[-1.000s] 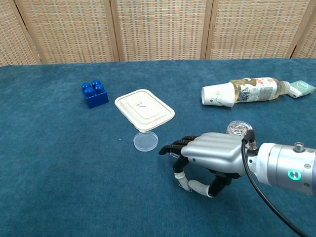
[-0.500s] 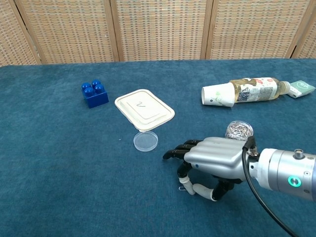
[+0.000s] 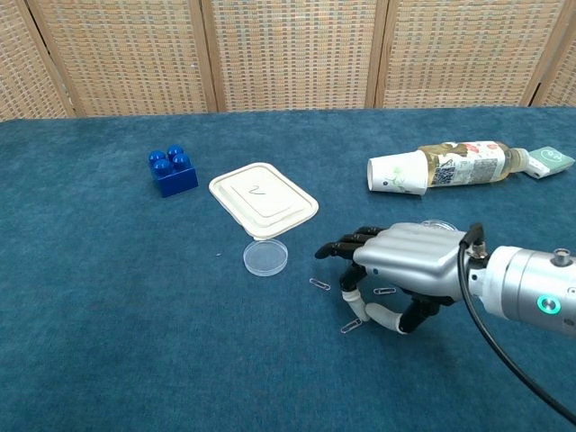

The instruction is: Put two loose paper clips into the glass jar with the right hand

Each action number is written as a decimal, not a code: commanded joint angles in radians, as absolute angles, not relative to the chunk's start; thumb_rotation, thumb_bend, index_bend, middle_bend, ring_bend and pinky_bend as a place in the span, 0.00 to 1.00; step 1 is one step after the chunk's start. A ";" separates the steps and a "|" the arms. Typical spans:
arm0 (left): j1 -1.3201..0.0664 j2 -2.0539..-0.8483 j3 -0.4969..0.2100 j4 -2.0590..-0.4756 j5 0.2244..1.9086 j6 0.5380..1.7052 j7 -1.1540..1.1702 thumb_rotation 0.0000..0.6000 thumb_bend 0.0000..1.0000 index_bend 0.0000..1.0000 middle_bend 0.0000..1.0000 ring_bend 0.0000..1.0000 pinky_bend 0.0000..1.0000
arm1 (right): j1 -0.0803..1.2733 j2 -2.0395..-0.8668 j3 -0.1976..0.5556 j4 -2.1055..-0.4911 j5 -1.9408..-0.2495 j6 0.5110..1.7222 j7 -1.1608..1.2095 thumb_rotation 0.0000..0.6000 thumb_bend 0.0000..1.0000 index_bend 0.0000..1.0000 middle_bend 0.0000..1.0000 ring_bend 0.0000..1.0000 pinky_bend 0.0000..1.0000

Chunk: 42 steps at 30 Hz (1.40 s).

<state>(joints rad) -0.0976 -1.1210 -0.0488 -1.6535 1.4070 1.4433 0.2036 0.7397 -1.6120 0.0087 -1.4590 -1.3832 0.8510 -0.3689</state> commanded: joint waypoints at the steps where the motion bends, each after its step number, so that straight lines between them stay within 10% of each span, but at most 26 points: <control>1: -0.098 -1.122 -0.049 -1.654 1.407 1.443 0.205 1.00 0.00 0.00 0.00 0.00 0.00 | 0.739 -1.600 0.015 -1.477 -1.392 0.859 -0.348 1.00 0.56 0.54 0.04 0.00 0.00; 24: -0.100 -1.117 -0.050 -1.654 1.405 1.440 0.195 1.00 0.00 0.00 0.00 0.00 0.00 | 0.747 -1.671 0.041 -1.430 -1.398 0.883 -0.342 1.00 0.22 0.50 0.04 0.00 0.00; 42: -0.098 -1.116 -0.049 -1.656 1.408 1.444 0.195 1.00 0.00 0.00 0.00 0.00 0.00 | 0.751 -1.669 0.048 -1.439 -1.384 0.878 -0.357 1.00 0.22 0.48 0.04 0.00 0.00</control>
<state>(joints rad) -0.0986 -1.1163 -0.0487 -1.6560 1.4075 1.4434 0.1947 0.7494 -1.6637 0.0477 -1.4443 -1.3887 0.8816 -0.3521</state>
